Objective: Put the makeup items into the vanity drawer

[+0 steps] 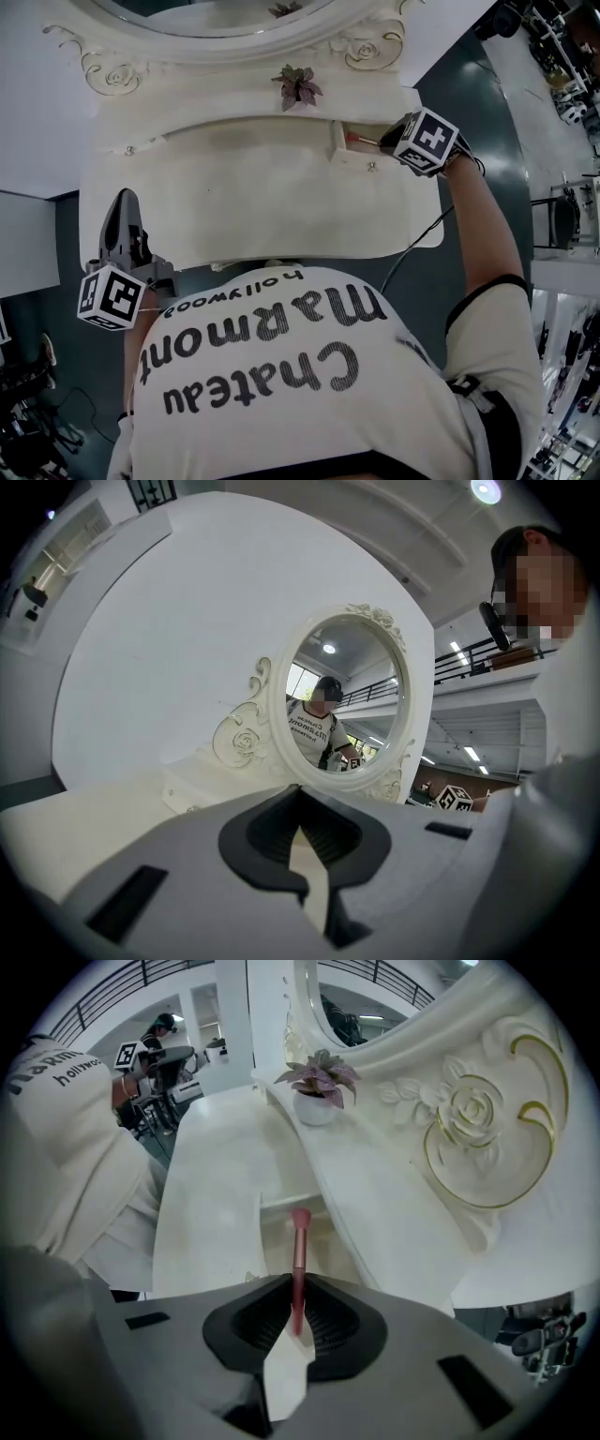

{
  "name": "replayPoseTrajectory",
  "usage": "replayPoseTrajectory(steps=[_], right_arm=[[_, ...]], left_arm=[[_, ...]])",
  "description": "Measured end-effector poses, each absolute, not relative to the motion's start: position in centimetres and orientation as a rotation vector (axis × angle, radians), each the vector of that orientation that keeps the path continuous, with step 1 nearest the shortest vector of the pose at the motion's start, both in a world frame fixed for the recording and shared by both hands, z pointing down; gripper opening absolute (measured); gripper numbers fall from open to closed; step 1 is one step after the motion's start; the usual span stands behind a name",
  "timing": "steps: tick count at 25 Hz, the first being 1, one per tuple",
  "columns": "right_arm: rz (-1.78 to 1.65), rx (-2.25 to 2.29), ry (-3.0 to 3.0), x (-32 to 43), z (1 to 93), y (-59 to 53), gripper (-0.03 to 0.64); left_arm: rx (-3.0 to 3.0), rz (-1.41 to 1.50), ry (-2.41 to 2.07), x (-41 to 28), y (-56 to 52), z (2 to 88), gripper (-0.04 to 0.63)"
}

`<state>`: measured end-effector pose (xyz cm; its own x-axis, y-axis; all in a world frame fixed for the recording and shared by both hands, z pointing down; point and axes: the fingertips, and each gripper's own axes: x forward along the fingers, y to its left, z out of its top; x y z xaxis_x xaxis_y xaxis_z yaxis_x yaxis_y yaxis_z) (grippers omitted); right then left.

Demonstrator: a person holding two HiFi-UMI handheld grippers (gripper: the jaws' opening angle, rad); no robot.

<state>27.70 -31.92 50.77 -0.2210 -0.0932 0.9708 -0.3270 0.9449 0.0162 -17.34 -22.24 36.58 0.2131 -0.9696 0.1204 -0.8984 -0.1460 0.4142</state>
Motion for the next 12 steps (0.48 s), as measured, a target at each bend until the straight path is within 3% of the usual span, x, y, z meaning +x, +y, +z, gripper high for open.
replayPoseTrajectory(steps=[12], right_arm=[[0.234,0.382,-1.795,26.9,52.4,-33.8,0.058]], left_arm=[[2.08,-0.235,-1.751,-17.5,-22.4,36.5,0.008]])
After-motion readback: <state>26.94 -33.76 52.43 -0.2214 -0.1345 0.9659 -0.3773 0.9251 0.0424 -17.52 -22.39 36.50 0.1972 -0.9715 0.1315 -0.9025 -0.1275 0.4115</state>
